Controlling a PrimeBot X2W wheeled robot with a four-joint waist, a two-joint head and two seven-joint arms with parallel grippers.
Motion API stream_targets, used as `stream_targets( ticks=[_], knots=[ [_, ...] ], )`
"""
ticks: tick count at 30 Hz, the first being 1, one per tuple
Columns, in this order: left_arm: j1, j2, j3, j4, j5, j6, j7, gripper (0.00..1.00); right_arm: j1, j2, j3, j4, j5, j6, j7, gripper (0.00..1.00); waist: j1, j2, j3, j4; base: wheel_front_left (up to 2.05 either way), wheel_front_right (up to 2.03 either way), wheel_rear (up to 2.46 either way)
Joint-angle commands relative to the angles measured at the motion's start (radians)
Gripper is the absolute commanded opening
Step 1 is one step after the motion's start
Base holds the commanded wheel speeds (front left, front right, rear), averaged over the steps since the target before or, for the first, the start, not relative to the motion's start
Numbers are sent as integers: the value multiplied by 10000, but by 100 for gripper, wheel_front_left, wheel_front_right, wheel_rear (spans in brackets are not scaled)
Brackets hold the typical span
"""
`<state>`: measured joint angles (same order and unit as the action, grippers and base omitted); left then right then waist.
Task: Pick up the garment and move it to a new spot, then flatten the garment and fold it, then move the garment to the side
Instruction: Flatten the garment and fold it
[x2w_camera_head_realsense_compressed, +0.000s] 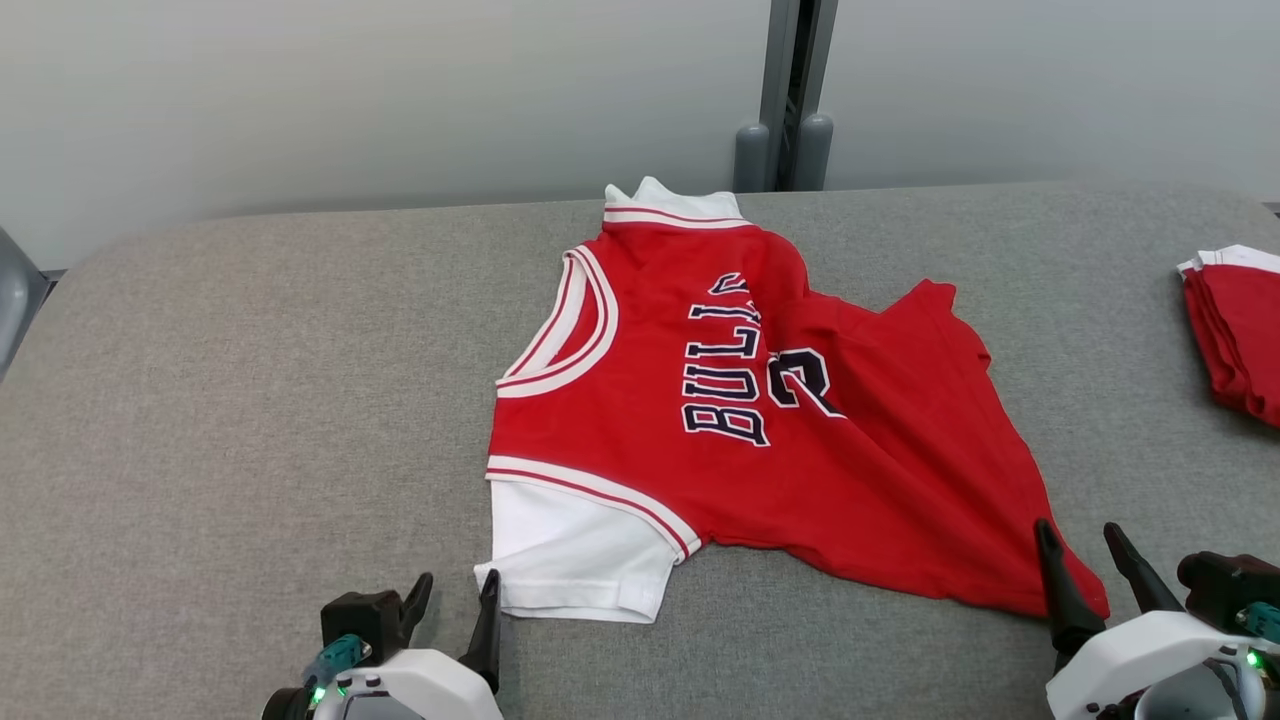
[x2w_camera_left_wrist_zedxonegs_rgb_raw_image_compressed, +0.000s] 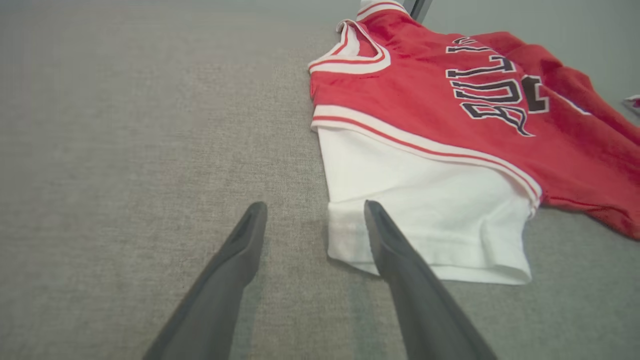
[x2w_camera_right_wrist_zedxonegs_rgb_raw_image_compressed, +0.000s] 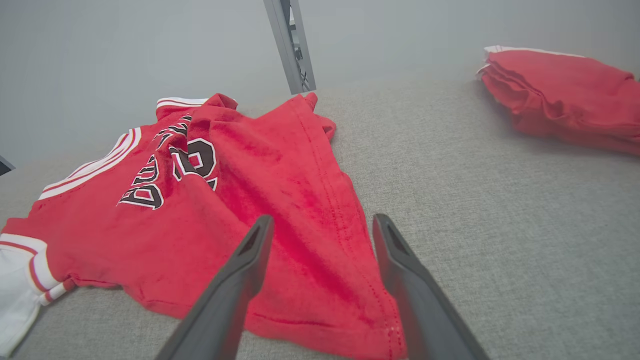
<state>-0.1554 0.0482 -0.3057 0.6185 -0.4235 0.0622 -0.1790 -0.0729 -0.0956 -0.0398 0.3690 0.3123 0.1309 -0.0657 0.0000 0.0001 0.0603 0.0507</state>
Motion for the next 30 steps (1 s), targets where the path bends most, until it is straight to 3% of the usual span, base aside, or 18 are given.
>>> stream_targets(
  ticks=[1, 19, 20, 22, 23, 30],
  knots=[
    [-195, 52, -31, 83, -135, -68, 30, 100, -73, -34, -48, -78, -23, -5, -54, 100, 0, -1, 47, -10, 0, 0, 0],
    [-769, 51, -529, 1070, -737, -181, -112, 100, -152, -118, -7, -193, -119, -5, 14, 100, 0, -1, 369, -228, 0, 0, 0],
    [-810, 52, -560, 1106, -806, -225, -115, 94, -153, -120, -4, -181, -118, -5, 14, 100, 0, -1, 382, -238, 0, 0, 0],
    [-864, 44, -634, 1174, -939, -267, -116, 40, -180, -122, -5, -162, -113, -5, 2, 100, 0, -1, 406, -251, 0, 0, 0],
    [-884, 49, -753, 1254, -1004, -357, -70, 0, -203, -122, -9, -138, -104, -5, -17, 100, 0, -1, 420, -258, 0, 0, 0],
    [-924, 67, -879, 1268, -1125, -359, -194, 0, -150, -199, -35, 27, -183, -5, -57, 100, 0, -1, 338, -245, 0, 0, 0]
  ],
)
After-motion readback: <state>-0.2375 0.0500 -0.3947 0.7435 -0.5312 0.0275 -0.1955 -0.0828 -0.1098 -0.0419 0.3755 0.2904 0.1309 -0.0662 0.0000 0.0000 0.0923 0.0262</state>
